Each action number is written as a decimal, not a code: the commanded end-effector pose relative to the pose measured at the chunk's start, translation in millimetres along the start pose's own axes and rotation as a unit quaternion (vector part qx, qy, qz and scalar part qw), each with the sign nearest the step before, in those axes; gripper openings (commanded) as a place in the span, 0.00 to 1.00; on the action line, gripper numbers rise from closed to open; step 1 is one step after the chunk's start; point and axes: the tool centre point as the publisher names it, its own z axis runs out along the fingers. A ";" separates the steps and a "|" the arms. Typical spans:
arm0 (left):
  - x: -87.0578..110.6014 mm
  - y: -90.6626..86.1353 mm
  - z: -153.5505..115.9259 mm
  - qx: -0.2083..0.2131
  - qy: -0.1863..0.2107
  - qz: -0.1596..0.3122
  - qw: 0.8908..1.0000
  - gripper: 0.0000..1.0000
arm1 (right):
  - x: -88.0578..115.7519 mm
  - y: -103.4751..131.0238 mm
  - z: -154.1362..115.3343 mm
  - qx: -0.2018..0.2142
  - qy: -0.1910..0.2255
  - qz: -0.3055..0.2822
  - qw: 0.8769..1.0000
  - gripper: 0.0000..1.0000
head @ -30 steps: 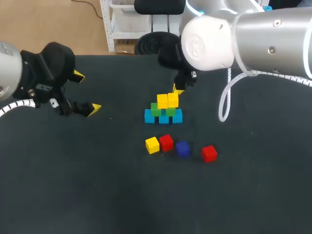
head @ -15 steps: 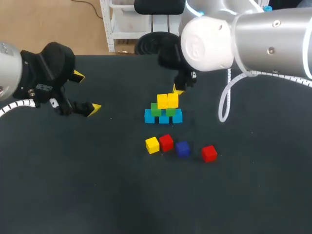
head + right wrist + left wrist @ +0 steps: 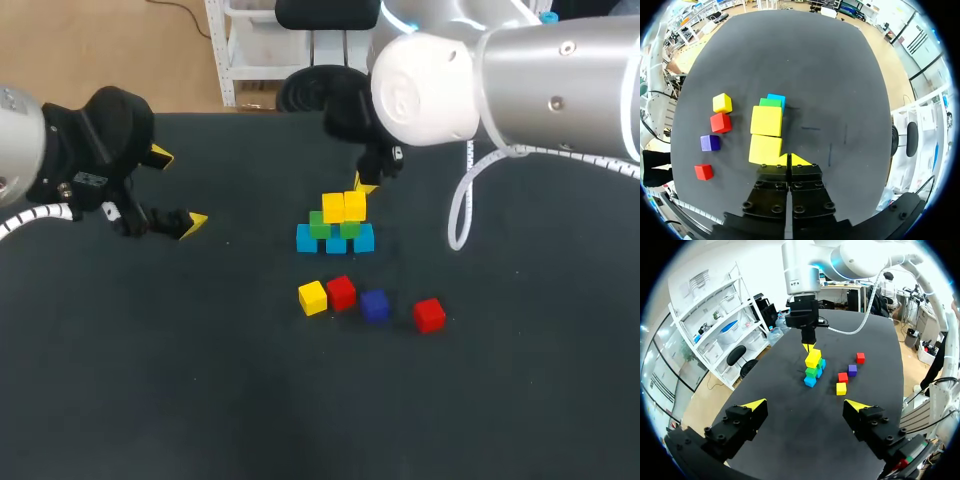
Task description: Place the blue cubes, place green cubes on the blue cubes, place the yellow cubes on the green cubes, then place the red cubes on the yellow cubes, and place purple cube on the red cubes.
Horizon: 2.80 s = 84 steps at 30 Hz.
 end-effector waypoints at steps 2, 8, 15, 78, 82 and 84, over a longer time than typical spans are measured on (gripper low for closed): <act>1.1 0.9 0.1 0.001 -0.002 0.001 1.000 1.00 | 4.2 -1.9 0.1 -0.001 0.000 0.003 1.000 0.00; 1.1 0.9 0.1 0.001 -0.002 0.001 1.000 1.00 | 14.4 -5.7 -4.0 0.002 0.001 0.014 1.000 0.00; 1.1 0.9 0.1 0.001 -0.002 0.001 1.000 1.00 | 21.5 -4.2 -7.7 0.003 0.000 0.023 1.000 0.00; 1.1 0.9 0.1 0.001 -0.002 0.001 1.000 1.00 | 22.2 8.3 -10.3 0.012 -0.013 0.024 1.000 0.00; 1.1 0.9 0.1 0.001 -0.002 0.001 1.000 1.00 | 28.4 15.2 -17.8 0.020 -0.055 0.043 0.997 0.00; 1.1 0.9 0.1 0.001 -0.002 0.001 1.000 1.00 | 31.7 18.5 -20.6 0.020 -0.071 0.055 0.996 0.00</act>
